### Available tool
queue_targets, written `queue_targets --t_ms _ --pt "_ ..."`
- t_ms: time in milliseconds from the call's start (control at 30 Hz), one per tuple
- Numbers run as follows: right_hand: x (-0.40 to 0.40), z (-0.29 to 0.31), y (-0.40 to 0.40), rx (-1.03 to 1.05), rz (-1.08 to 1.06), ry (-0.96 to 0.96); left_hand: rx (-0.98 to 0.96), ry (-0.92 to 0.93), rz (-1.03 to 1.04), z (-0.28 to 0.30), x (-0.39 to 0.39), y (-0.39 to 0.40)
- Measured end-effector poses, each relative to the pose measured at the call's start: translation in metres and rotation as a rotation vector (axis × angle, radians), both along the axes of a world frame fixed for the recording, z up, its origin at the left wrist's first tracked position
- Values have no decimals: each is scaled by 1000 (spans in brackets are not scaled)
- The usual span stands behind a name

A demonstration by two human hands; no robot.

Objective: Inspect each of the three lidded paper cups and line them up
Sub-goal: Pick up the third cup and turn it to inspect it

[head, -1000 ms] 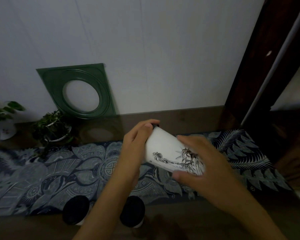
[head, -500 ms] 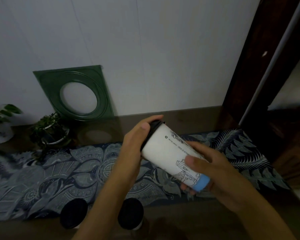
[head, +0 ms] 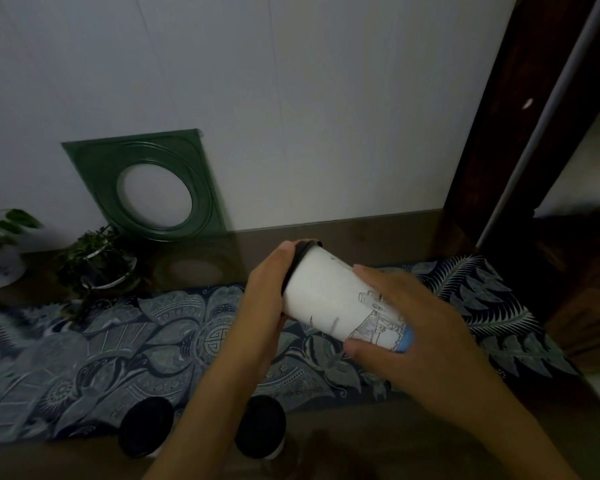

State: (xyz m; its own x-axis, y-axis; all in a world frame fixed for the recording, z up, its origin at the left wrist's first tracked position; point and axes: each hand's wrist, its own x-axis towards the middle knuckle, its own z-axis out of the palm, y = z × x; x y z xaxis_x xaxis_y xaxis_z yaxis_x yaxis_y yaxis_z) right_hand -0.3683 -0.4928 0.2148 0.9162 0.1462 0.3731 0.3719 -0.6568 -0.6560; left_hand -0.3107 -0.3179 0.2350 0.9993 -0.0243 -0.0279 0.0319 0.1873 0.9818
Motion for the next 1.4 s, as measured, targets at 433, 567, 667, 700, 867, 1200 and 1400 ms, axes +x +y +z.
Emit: queue_targets --t_ms 433,567,667,700,867,1200,1400 --pt "3 13 -8 208 99 77 -38 -55 4 -2 0 1" --pt "8 8 -8 -255 33 -229 -116 103 3 -1 1 1" --pt "8 7 -8 -153 8 -218 -81 83 -41 0 2 2" --pt "7 8 -9 -26 10 -157 -56 51 -56 1 1 2" --pt "8 19 -12 621 139 292 61 -187 -98 4 2 3" --pt "4 22 -14 -59 44 -145 -41 -26 -37 4 2 -2" --pt "3 23 -16 -256 15 -275 -69 12 -83 7 0 -1"
